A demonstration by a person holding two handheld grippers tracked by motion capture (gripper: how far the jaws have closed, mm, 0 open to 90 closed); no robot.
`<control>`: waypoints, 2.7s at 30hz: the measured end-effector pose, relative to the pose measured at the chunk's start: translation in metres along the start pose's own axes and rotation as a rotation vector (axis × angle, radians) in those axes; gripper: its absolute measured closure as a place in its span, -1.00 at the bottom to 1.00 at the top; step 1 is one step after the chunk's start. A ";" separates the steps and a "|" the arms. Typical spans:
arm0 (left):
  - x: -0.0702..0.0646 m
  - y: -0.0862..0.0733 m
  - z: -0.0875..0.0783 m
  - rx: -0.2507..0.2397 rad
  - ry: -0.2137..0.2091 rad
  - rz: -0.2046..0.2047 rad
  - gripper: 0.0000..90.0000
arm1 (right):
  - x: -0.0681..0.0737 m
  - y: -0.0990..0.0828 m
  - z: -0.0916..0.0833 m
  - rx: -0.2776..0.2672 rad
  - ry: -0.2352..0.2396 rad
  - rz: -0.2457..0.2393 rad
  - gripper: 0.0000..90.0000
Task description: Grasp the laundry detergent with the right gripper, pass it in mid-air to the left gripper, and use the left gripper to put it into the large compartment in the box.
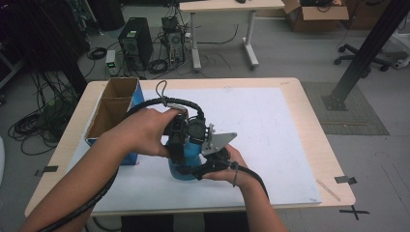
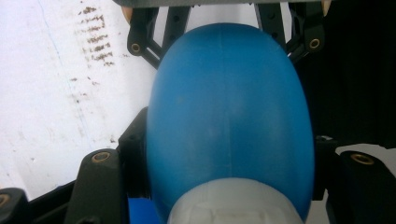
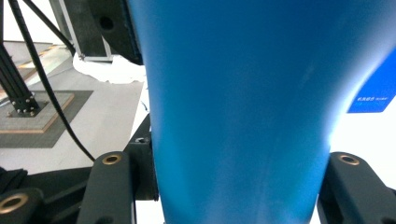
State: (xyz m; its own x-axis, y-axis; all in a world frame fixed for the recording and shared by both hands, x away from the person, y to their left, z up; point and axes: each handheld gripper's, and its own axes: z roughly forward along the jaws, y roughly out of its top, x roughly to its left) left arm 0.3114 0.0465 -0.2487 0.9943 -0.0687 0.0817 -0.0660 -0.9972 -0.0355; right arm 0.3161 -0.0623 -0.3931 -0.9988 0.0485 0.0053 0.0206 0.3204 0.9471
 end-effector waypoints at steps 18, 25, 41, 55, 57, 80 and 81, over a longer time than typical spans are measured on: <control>0.001 0.004 -0.007 0.018 0.013 -0.007 -0.15 | -0.001 -0.005 -0.006 -0.061 0.010 0.051 -0.38; 0.002 0.005 -0.011 0.026 0.013 -0.014 -0.15 | 0.000 -0.007 -0.009 -0.068 -0.014 0.063 -0.53; 0.006 0.010 -0.013 0.032 -0.001 -0.038 -0.15 | -0.002 -0.006 -0.013 -0.113 -0.025 0.090 -0.97; 0.014 0.005 -0.021 0.032 -0.001 -0.128 -0.15 | -0.005 0.002 -0.058 -0.110 -0.039 0.039 -1.00; 0.017 0.003 -0.022 0.034 -0.004 -0.173 -0.15 | -0.007 0.005 -0.070 -0.082 -0.060 0.028 -1.00; 0.053 -0.033 -0.052 0.057 0.002 -0.581 -0.15 | -0.014 0.031 -0.171 0.209 -0.184 -0.001 -1.00; 0.053 -0.033 -0.052 0.057 0.002 -0.581 -0.15 | -0.014 0.031 -0.174 0.213 -0.189 -0.001 -1.00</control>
State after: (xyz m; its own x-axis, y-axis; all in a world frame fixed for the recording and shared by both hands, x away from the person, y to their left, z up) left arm 0.3620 0.0747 -0.1913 0.8659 0.4889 0.1057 0.4948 -0.8681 -0.0383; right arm 0.3231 -0.2175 -0.3079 -0.9734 0.2169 -0.0743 0.0484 0.5112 0.8581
